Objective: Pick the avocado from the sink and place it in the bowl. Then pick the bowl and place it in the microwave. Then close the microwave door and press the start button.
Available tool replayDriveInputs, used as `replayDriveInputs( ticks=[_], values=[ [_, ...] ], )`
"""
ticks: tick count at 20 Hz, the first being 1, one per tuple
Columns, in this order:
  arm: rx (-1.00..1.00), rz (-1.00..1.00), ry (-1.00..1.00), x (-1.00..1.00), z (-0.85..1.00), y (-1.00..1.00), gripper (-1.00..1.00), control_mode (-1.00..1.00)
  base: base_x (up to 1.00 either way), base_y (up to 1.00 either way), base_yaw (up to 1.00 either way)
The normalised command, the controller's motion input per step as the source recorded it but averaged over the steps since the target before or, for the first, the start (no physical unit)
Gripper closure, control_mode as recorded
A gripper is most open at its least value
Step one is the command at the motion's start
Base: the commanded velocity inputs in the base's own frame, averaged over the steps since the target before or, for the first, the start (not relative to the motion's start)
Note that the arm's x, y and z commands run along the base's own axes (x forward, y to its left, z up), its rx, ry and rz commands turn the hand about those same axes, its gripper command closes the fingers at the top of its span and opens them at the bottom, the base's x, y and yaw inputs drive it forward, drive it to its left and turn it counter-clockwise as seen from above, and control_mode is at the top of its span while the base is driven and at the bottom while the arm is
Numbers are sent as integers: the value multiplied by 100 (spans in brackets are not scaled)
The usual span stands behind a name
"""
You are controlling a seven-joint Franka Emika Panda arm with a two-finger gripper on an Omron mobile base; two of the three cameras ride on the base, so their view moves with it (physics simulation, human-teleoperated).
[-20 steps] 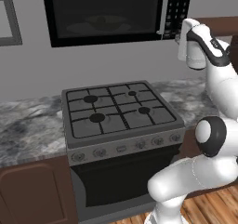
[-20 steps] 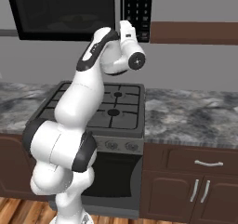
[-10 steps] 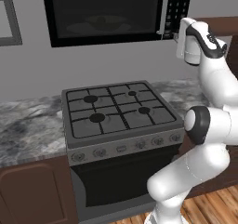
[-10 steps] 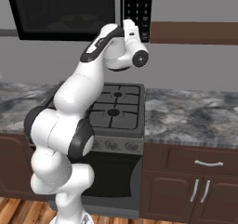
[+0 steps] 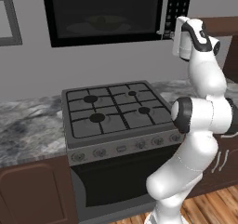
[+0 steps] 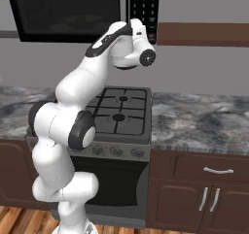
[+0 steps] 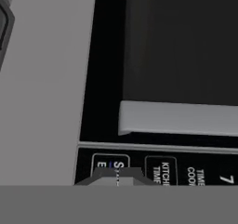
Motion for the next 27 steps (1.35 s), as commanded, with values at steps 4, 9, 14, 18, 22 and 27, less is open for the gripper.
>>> replayDriveInputs(
  ticks=[4,9,14,18,22,27],
  values=[
    [0,0,0,37,-3,0,100,-100,0,0,0],
    [0,0,0,33,-12,-1,100,-100,0,0,0],
    [0,0,0,49,-13,0,100,-100,0,0,0],
    [0,0,0,50,-2,0,100,-100,0,0,0],
    [0,0,0,29,-7,0,100,-100,0,0,0],
    [0,0,0,0,-5,0,100,-100,0,0,0]
  ],
)
